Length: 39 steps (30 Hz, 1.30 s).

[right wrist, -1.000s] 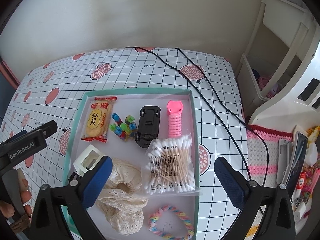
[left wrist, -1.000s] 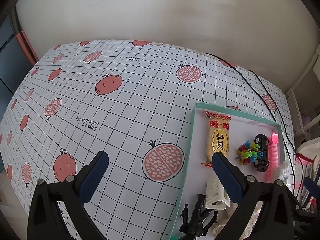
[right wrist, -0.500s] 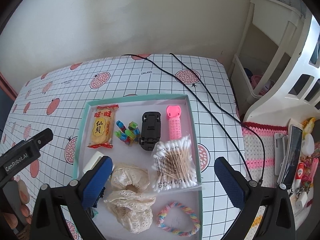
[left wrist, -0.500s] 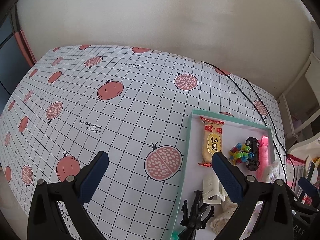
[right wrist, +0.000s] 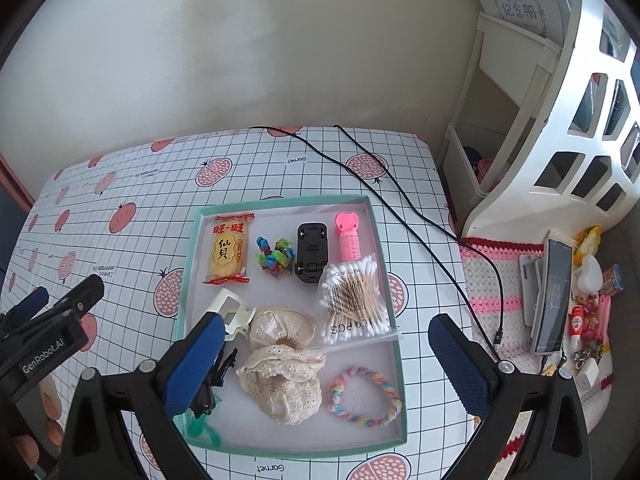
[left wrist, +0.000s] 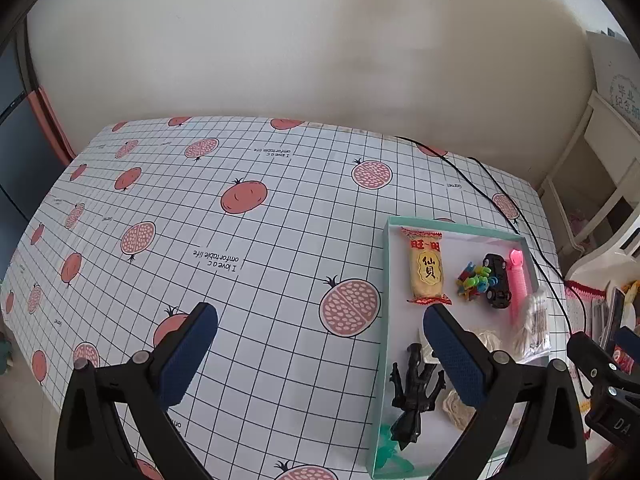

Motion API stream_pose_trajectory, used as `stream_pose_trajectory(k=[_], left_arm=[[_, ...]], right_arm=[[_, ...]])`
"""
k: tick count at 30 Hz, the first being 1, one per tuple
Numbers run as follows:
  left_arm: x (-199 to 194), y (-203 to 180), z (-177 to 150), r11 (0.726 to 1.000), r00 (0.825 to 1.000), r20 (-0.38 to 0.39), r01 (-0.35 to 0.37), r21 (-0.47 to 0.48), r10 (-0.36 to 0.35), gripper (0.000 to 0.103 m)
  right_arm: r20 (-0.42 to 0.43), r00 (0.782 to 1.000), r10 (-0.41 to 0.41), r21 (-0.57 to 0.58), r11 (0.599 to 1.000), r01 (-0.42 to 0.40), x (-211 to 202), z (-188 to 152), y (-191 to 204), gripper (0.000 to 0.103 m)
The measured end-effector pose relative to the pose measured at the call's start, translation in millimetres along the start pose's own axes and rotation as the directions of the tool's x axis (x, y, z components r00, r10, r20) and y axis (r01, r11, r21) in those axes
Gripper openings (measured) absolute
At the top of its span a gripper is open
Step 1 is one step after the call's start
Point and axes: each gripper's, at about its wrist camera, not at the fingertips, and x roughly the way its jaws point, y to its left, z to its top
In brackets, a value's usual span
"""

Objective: Organize objects

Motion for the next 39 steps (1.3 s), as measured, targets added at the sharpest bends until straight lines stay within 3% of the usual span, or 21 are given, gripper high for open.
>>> stream_pose_trajectory(k=[10,16,23,32,39], left_arm=[[-31,23,-18,0.995,0.995,0.036,0.091,-0.026,-0.09,0.102],[-48,27,-37,0.995,0.993,0.067,0.096,0.022,-0.098,0.103],[-52,38,-67,0.992,0.99,0.059,0.126,-0.023,-0.125,0.103],[-61,49,-106,0.995,0.989,0.11,0.099,0.017,-0.1,0.103],[-49,51,-137,0.995,0.992,0.088,0.091,0.047,-0.095,0.103]], right_arm=[[0.035,0.999,-0.003,-0.011,1.0,0.003,-29,-30,14,0.103],[0.048,0.999,-0.008,-0.008,1.0,0.008,-36,-52,17,0.103],[0.064,0.998,0.025,0.024,0.999,-0.027,-45,-82,18,0.103],[0.048,0.999,0.022,0.049,0.998,-0.025,-42,-122,19,0.103],[0.033,0.999,0.025,0.051,0.998,-0.026,-30,-149,25,0.103]])
